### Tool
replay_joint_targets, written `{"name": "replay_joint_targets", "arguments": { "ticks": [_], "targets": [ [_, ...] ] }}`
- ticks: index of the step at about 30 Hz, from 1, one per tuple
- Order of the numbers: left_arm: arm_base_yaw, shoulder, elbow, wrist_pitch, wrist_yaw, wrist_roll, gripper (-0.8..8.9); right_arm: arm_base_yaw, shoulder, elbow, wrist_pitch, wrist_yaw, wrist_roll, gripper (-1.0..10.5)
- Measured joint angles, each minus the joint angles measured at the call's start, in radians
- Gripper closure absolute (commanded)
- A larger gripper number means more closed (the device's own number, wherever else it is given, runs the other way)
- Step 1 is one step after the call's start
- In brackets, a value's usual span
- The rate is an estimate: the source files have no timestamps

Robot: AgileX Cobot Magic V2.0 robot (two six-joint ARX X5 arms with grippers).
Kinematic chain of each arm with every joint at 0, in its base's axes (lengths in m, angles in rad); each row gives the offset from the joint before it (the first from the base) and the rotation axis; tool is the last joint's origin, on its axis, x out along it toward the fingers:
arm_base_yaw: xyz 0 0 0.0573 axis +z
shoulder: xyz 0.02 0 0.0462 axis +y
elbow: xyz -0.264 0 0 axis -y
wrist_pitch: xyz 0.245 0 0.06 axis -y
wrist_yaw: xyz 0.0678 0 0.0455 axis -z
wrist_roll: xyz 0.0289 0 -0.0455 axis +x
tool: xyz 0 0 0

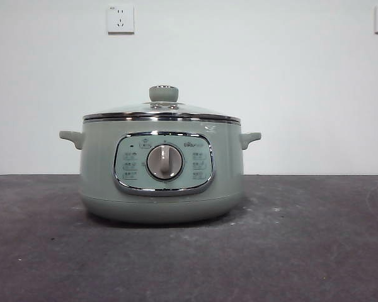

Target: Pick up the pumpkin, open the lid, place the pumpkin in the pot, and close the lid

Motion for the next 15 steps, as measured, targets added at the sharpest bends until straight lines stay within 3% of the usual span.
{"name": "replay_joint_targets", "arguments": {
  "ticks": [15],
  "targets": [
    [0.0,0.0,0.0,0.0,0.0,0.0,8.17,-0.017,-0.006,0.0,0.0,0.008,-0.017,9.5]
  ]
}}
